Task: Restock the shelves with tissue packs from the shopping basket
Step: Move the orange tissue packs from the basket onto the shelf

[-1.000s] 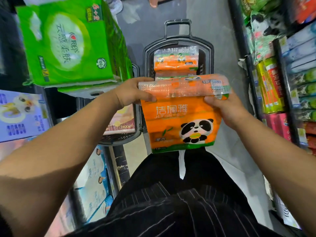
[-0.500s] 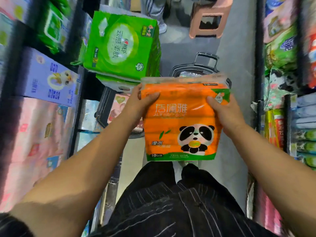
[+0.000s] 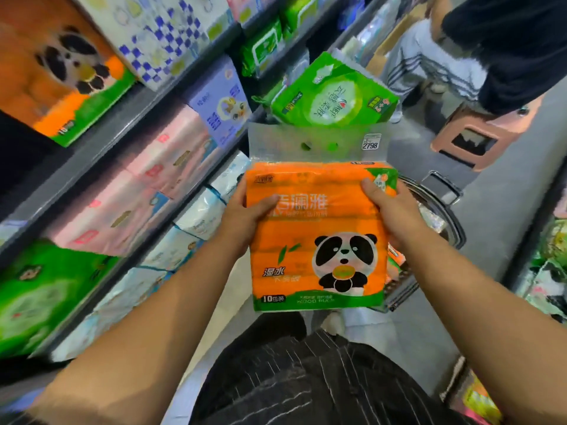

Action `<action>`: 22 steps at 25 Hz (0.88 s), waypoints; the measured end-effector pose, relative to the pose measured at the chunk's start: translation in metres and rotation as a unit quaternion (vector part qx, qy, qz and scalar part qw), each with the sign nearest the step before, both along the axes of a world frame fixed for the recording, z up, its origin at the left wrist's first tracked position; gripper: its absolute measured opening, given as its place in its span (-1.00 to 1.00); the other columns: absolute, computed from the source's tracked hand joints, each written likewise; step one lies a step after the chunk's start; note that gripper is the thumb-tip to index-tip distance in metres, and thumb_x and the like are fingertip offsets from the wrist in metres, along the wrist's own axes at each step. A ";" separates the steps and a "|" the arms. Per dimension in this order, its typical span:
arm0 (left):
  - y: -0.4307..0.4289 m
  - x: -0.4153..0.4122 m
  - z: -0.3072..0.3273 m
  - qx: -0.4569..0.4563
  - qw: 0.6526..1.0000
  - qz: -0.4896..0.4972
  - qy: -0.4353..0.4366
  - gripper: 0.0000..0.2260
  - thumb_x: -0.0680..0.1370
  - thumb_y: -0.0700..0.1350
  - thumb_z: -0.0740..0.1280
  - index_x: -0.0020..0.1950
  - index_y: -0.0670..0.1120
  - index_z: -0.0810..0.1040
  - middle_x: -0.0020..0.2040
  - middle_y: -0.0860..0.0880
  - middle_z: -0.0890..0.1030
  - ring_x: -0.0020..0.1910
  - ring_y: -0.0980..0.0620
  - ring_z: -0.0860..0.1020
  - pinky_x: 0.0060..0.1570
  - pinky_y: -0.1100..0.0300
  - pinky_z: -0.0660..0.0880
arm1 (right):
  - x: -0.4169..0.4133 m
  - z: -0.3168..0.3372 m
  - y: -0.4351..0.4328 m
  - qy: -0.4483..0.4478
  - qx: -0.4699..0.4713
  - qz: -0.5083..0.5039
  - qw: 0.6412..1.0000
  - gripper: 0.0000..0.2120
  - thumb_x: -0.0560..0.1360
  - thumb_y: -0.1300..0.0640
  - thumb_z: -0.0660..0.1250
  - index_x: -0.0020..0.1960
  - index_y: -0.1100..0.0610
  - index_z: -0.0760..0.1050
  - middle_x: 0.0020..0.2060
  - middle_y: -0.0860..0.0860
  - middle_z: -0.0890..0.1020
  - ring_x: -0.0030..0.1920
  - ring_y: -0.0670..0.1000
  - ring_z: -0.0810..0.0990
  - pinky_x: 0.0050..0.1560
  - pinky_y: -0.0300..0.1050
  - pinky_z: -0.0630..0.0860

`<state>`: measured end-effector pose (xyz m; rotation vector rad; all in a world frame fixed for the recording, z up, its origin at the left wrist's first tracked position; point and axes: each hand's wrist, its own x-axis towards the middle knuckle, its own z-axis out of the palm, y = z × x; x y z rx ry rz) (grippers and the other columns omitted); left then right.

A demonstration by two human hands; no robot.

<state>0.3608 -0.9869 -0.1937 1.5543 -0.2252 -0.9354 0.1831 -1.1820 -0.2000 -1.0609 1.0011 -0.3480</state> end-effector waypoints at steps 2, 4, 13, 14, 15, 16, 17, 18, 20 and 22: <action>0.023 0.003 0.010 -0.004 0.998 0.058 0.014 -0.47 0.41 -0.10 0.45 0.36 -0.03 0.42 0.11 -0.08 0.66 0.04 -0.11 0.65 -0.10 -0.03 0.61 | 0.022 0.014 0.007 -0.009 -0.007 0.054 0.998 -0.32 0.32 -0.11 0.52 0.35 0.08 0.42 0.16 0.09 0.63 0.05 0.09 0.67 0.01 0.07 0.62; 0.047 0.011 0.024 -0.013 0.993 0.116 0.023 -0.55 0.45 -0.11 0.44 0.32 -0.01 0.44 0.08 -0.07 0.67 -0.01 -0.10 0.67 -0.17 -0.02 0.62 | 0.044 0.024 0.017 -0.007 -0.023 0.099 0.995 -0.02 0.13 -0.22 0.61 0.44 0.08 0.33 0.26 0.11 0.57 0.12 0.12 0.64 0.12 0.15 0.58; 0.139 0.071 0.086 -0.017 0.967 0.247 -0.054 -0.68 0.50 -0.13 0.41 0.23 0.04 0.48 -0.04 0.03 0.70 -0.10 0.03 0.69 -0.26 0.12 0.62 | 0.154 0.067 0.091 -0.053 -0.055 0.234 0.969 -0.34 0.39 0.25 0.49 0.40 0.06 0.30 0.18 0.06 0.59 0.08 0.10 0.61 -0.06 0.04 0.60; 0.149 0.078 0.090 -0.020 0.964 0.259 -0.057 -0.68 0.50 -0.13 0.41 0.23 0.06 0.48 -0.03 0.03 0.69 -0.10 0.04 0.69 -0.28 0.14 0.62 | 0.165 0.073 0.100 -0.059 -0.057 0.247 0.966 -0.34 0.39 0.26 0.48 0.41 0.05 0.30 0.17 0.05 0.59 0.07 0.09 0.61 -0.15 -0.05 0.59; 0.159 0.086 0.094 -0.023 0.961 0.271 -0.057 -0.66 0.50 -0.13 0.42 0.24 0.07 0.48 0.00 0.02 0.69 -0.09 0.03 0.68 -0.27 0.12 0.62 | 0.177 0.077 0.108 -0.066 -0.062 0.260 0.961 -0.34 0.40 0.27 0.48 0.41 0.03 0.30 0.16 0.04 0.59 0.08 0.08 0.62 -0.20 -0.11 0.58; 0.170 0.095 0.098 -0.028 0.957 0.282 -0.055 -0.62 0.49 -0.11 0.43 0.27 0.07 0.47 0.04 0.00 0.68 -0.06 0.00 0.68 -0.23 0.07 0.63 | 0.189 0.083 0.117 -0.073 -0.068 0.274 0.957 -0.33 0.40 0.28 0.47 0.42 0.01 0.29 0.15 0.03 0.60 0.08 0.08 0.62 -0.21 -0.14 0.58; 0.180 0.103 0.101 -0.031 0.954 0.292 -0.055 -0.58 0.47 -0.09 0.44 0.30 0.07 0.45 0.09 -0.02 0.66 -0.03 -0.03 0.67 -0.18 0.01 0.63 | 0.201 0.087 0.125 -0.077 -0.075 0.287 0.952 -0.32 0.40 0.28 0.48 0.43 -0.01 0.29 0.15 0.02 0.60 0.09 0.08 0.62 -0.19 -0.13 0.59; 0.192 0.113 0.105 -0.030 0.950 0.304 -0.058 -0.53 0.46 -0.07 0.45 0.33 0.07 0.42 0.12 -0.04 0.65 -0.01 -0.05 0.67 -0.15 -0.02 0.63 | 0.216 0.091 0.136 -0.081 -0.078 0.301 0.947 -0.30 0.40 0.27 0.48 0.43 -0.03 0.28 0.15 0.01 0.60 0.09 0.08 0.62 -0.15 -0.09 0.60; 0.215 0.129 0.111 -0.025 0.940 0.335 -0.058 -0.49 0.47 -0.05 0.45 0.36 0.04 0.35 0.12 -0.03 0.62 -0.02 -0.04 0.66 -0.19 0.01 0.61 | 0.242 0.098 0.158 -0.088 -0.089 0.322 0.939 -0.27 0.39 0.25 0.50 0.44 -0.07 0.26 0.16 0.00 0.59 0.10 0.08 0.61 -0.04 0.01 0.60; 0.238 0.146 0.117 -0.026 0.929 0.363 -0.072 -0.53 0.49 -0.06 0.43 0.32 0.03 0.30 0.09 -0.02 0.59 -0.03 -0.03 0.65 -0.21 0.05 0.59 | 0.268 0.101 0.181 -0.091 -0.102 0.320 0.937 -0.26 0.38 0.22 0.52 0.43 -0.06 0.25 0.19 0.01 0.57 0.14 0.10 0.60 0.09 0.14 0.58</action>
